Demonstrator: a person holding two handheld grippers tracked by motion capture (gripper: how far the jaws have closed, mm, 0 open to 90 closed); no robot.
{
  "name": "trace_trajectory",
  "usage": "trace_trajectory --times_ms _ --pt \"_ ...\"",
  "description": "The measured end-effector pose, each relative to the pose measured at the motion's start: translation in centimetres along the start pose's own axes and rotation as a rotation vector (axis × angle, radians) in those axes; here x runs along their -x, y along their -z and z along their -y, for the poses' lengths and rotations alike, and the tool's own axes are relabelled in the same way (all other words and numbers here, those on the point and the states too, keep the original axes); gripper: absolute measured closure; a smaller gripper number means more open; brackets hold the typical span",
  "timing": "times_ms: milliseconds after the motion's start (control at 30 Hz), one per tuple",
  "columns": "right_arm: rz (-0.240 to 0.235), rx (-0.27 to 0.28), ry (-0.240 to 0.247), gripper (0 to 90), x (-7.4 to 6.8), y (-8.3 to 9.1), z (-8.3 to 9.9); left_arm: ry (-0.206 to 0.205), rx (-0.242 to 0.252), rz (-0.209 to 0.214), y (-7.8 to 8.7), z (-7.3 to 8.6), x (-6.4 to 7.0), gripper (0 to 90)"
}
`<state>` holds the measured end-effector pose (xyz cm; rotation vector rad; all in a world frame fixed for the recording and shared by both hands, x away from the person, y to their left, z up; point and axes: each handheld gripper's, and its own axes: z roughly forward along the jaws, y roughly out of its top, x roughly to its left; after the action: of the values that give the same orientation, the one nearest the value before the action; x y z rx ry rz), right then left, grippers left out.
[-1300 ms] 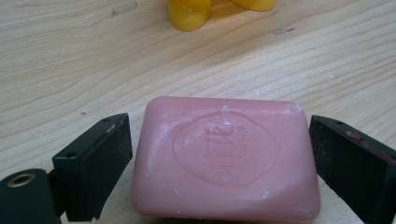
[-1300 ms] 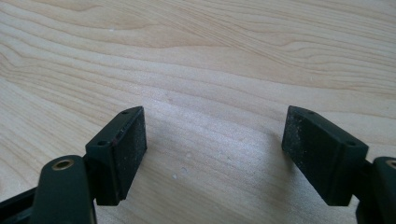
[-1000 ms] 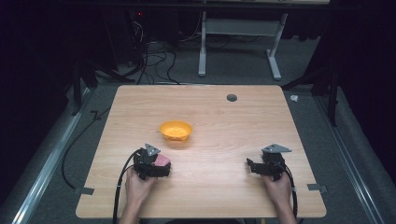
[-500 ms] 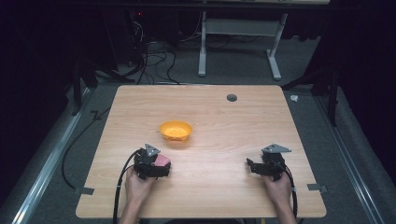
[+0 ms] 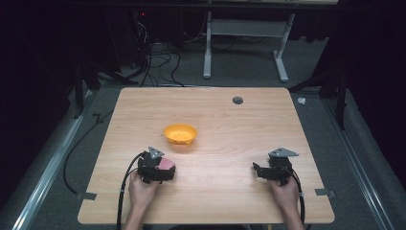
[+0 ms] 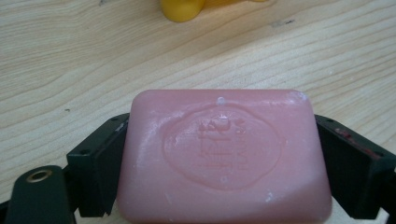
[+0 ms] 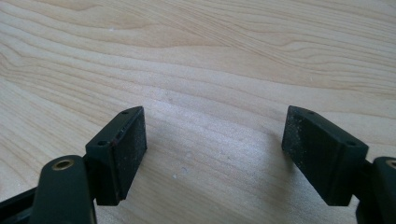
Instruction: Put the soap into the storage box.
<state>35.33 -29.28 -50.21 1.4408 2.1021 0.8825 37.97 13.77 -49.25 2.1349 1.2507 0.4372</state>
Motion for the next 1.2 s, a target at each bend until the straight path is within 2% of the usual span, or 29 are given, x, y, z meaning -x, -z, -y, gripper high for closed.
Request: trace_trajectory --times_ms 433,733,1067,1200 --pt "-0.002 0.002 0.001 22.5 0.0 0.0 0.0 0.008 0.017 -0.014 1.1 -1.1 0.6 13.3" --pt "-0.001 0.001 0.001 22.5 0.0 0.0 0.0 0.053 0.034 0.003 1.6 -1.8 0.6 13.3" --pt "-0.001 0.002 0.002 22.5 0.0 0.0 0.0 0.063 0.046 0.006 2.2 -2.8 0.7 13.3" --pt "-0.002 0.002 0.001 22.5 0.0 0.0 0.0 0.052 0.045 0.003 2.2 -3.2 0.8 13.3"
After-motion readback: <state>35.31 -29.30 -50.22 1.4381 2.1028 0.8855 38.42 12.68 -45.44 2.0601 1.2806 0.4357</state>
